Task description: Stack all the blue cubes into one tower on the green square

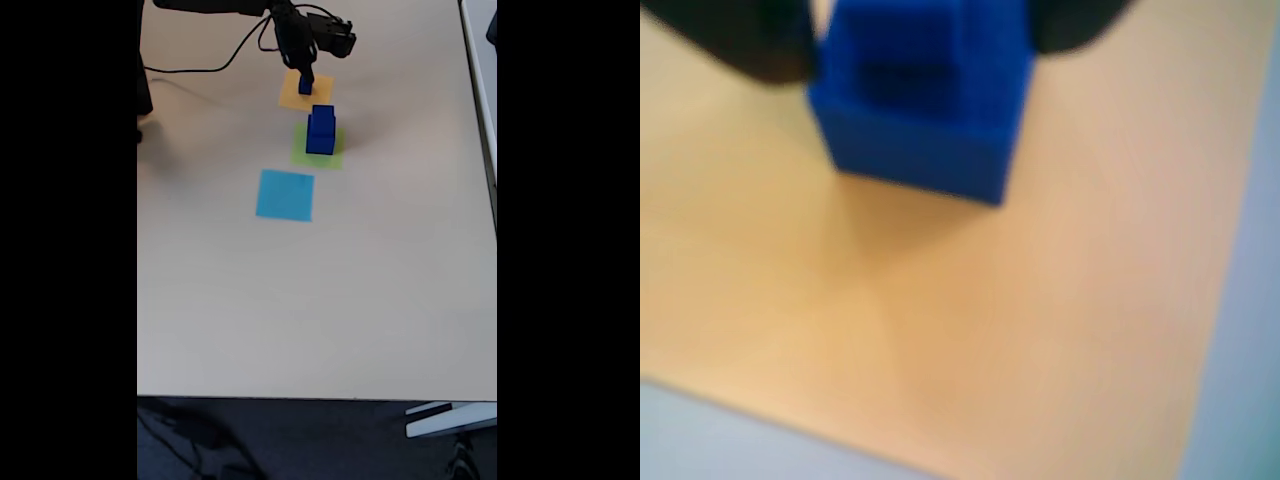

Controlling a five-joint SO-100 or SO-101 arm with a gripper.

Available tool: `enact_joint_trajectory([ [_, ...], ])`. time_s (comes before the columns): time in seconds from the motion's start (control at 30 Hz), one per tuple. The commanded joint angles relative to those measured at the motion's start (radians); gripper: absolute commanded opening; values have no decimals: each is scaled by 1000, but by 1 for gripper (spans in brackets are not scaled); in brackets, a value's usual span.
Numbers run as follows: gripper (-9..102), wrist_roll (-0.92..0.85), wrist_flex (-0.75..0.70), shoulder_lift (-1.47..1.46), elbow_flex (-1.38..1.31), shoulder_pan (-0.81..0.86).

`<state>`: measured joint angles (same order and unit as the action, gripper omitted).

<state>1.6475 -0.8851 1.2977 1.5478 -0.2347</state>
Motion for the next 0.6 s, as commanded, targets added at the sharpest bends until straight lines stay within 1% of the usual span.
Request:
enact_joint_trajectory([
  [0.0, 10, -12, 17, 89, -6, 11],
  [0.57, 9, -20, 11, 78, 25, 11],
])
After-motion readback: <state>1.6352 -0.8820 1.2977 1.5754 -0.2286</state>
